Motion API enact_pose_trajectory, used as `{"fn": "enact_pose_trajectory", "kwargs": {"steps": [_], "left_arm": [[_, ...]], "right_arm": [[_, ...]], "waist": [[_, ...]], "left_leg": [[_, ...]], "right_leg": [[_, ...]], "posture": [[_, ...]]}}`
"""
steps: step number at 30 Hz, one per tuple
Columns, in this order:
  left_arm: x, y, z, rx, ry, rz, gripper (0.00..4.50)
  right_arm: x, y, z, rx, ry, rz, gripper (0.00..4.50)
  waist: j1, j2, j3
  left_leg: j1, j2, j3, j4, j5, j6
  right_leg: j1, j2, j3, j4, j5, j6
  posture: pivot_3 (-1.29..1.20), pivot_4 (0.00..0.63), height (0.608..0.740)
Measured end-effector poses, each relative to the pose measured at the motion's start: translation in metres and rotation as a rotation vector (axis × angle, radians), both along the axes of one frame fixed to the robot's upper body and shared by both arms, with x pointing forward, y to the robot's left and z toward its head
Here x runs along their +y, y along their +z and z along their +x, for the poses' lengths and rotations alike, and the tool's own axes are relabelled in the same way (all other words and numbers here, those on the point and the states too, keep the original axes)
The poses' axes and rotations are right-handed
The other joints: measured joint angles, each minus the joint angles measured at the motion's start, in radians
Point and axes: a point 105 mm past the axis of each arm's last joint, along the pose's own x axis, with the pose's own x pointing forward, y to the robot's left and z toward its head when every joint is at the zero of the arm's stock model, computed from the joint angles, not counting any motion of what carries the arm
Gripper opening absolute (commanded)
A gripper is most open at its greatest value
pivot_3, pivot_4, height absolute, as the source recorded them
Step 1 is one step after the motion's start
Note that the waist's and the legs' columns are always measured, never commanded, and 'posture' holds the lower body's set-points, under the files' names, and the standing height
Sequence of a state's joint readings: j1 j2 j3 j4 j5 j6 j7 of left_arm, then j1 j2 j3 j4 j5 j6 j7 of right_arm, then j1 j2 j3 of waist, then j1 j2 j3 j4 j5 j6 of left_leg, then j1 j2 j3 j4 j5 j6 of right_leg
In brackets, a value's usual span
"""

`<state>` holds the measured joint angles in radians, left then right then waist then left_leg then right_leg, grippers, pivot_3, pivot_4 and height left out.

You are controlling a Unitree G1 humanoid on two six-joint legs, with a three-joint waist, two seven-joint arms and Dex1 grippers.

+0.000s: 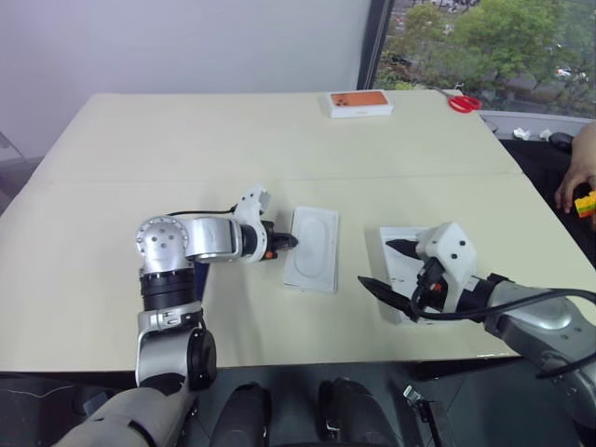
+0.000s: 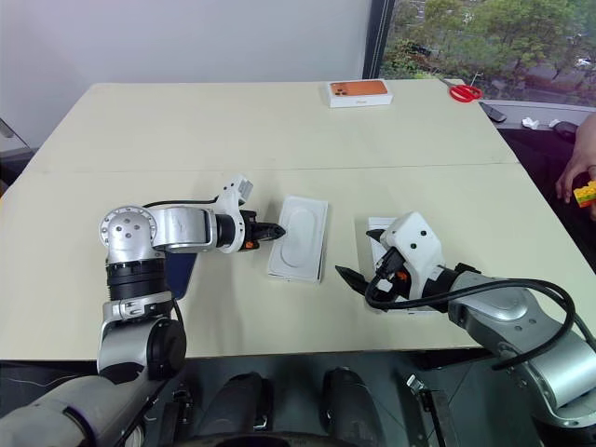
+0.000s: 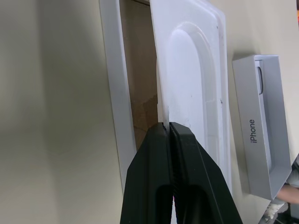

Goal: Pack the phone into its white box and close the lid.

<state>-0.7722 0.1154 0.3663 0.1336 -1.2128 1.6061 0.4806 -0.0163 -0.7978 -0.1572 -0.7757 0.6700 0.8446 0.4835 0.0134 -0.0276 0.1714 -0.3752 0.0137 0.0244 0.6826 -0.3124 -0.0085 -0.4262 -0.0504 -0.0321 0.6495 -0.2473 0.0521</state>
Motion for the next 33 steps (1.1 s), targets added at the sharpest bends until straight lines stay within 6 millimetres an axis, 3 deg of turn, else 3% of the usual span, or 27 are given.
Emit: {"fn": "enact_pose_trajectory", "kwargs": {"steps": [2,5,12,23,26,30,33], "left_arm": [[0.001,0.0,0.0,0.001,0.005,0.007,0.01],[0.0,0.001,0.0,0.0,0.001,0.001,1.0],[-0.002,0.008,-0.003,-0.015,-0.027,-0.044,4.34],[0.038,0.03,-0.003,-0.084,-0.016,-0.052,4.34],[0.051,0.039,-0.003,-0.122,-0.013,-0.051,4.39],[0.063,0.056,-0.004,-0.274,-0.022,0.028,4.39],[0.105,0.054,0.004,-0.515,0.056,0.195,4.39]], "right_arm": [[0.0,0.0,0.0,0.001,0.001,0.003,4.5],[0.001,0.0,0.0,0.001,0.004,0.004,4.5],[0.001,-0.001,0.0,0.0,0.007,0.0,4.5],[0.012,0.002,0.005,-0.019,0.037,0.012,4.5],[0.019,0.003,0.012,-0.029,0.055,0.02,3.59],[0.027,0.004,0.023,-0.038,0.062,0.021,1.6],[0.035,0.003,0.042,-0.041,0.047,-0.001,0.2]], "waist": [[0.0,0.0,0.0],[0.0,0.0,0.0],[-0.001,0.0,0.0],[-0.002,-0.001,0.001],[-0.003,-0.001,0.001],[-0.001,-0.001,0.002],[-0.027,0.0,0.004]], "left_leg": [[0.0,0.0,0.0,0.0,0.0,0.0],[0.0,0.0,0.0,0.0,0.0,0.0],[0.0,0.0,0.0,0.0,0.0,0.0],[0.0,0.0,0.0,0.0,0.001,-0.003],[0.0,0.0,0.0,-0.001,0.002,-0.004],[0.0,0.0,0.0,-0.003,0.004,-0.008],[0.002,0.001,0.003,-0.009,0.007,-0.013]], "right_leg": [[0.0,0.0,0.0,0.0,0.0,0.0],[0.0,0.0,0.0,0.0,0.0,0.0],[0.0,0.0,0.0,0.0,0.0,0.0],[0.0,0.0,0.0,-0.001,0.0,-0.001],[0.0,0.0,0.0,-0.001,0.0,-0.001],[0.0,-0.001,0.0,-0.002,0.0,-0.002],[-0.002,-0.002,0.002,-0.004,-0.001,-0.008]], "posture": [[0.0,0.15,0.74],[0.0,0.15,0.74],[0.0,0.15,0.74],[0.0,0.15,0.74],[0.0,0.15,0.74],[0.0,0.15,0.74],[0.0,0.15,0.74]]}}
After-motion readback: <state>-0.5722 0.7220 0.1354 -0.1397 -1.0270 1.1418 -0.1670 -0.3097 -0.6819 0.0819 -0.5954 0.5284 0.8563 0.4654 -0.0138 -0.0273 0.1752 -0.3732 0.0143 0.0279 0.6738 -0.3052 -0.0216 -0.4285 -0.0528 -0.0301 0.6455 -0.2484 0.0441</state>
